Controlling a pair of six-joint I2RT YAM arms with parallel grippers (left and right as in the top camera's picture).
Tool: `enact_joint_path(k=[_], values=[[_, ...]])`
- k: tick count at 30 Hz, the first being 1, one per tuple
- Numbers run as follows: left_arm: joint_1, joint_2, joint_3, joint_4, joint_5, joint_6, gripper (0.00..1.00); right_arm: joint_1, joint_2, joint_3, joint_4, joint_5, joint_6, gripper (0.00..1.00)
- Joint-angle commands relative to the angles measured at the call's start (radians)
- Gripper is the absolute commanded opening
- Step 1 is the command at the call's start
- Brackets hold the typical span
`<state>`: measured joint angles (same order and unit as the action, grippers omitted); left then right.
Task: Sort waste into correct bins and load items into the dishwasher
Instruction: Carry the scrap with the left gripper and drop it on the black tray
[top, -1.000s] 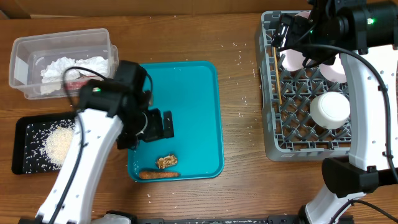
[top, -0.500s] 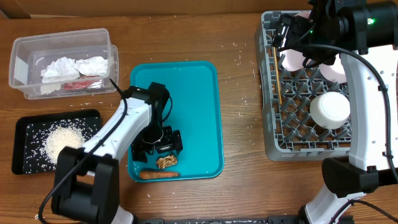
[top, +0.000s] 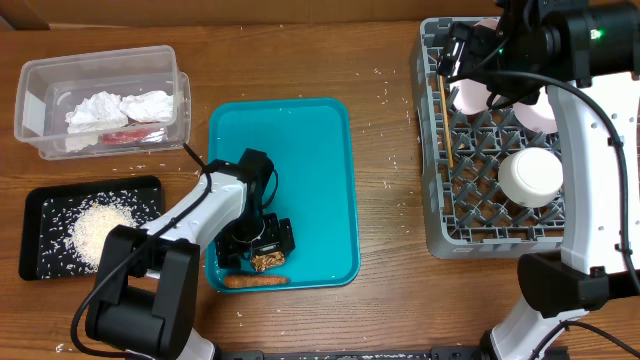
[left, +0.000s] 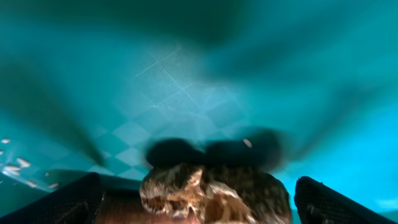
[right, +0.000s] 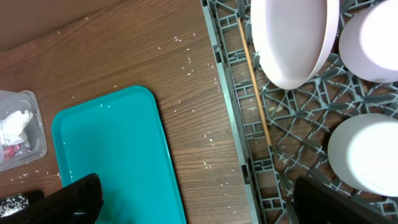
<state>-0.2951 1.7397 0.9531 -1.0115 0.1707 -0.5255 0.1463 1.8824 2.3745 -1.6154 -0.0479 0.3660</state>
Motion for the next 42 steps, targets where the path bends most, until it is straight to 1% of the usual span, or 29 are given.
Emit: enact_joint_path(k=[1, 4, 8, 9, 12, 15, 20, 27, 33, 36, 37, 42], values=[[-0.008, 0.009, -0.040, 0.027, 0.027, -0.009, 1.00, 0.002, -0.007, 0.002, 0.005, 0.006, 0.000, 1.00], [-0.009, 0.009, -0.052, 0.048, 0.054, -0.005, 1.00, 0.002, -0.007, 0.002, 0.005, 0.006, 0.000, 1.00], [-0.008, 0.009, -0.052, 0.056, 0.066, -0.006, 0.95, 0.002, -0.007, 0.002, 0.005, 0.006, 0.000, 1.00], [-0.008, 0.009, -0.052, 0.058, 0.066, -0.006, 0.92, 0.002, -0.007, 0.002, 0.005, 0.006, 0.000, 1.00], [-0.008, 0.009, -0.052, 0.069, 0.066, -0.006, 0.80, 0.002, -0.007, 0.002, 0.005, 0.006, 0.000, 1.00], [-0.008, 0.009, -0.052, 0.079, 0.066, -0.007, 0.73, 0.002, -0.007, 0.002, 0.005, 0.006, 0.000, 1.00], [-0.006, 0.009, -0.052, 0.079, 0.066, -0.014, 0.68, 0.002, -0.007, 0.002, 0.005, 0.006, 0.000, 1.00], [-0.004, 0.009, -0.023, 0.067, 0.090, -0.029, 0.68, 0.002, -0.007, 0.002, 0.005, 0.006, 0.000, 1.00], [0.025, 0.009, 0.073, -0.003, 0.092, -0.028, 0.69, 0.002, -0.007, 0.002, 0.005, 0.006, 0.000, 1.00], [0.057, 0.009, 0.134, -0.048, 0.089, -0.028, 0.69, 0.002, -0.007, 0.002, 0.005, 0.006, 0.000, 1.00], [0.087, 0.009, 0.177, -0.080, 0.088, -0.027, 0.69, 0.002, -0.007, 0.002, 0.005, 0.006, 0.000, 1.00], [0.186, 0.009, 0.275, -0.151, 0.080, 0.005, 0.69, 0.002, -0.007, 0.002, 0.005, 0.006, 0.000, 1.00]])
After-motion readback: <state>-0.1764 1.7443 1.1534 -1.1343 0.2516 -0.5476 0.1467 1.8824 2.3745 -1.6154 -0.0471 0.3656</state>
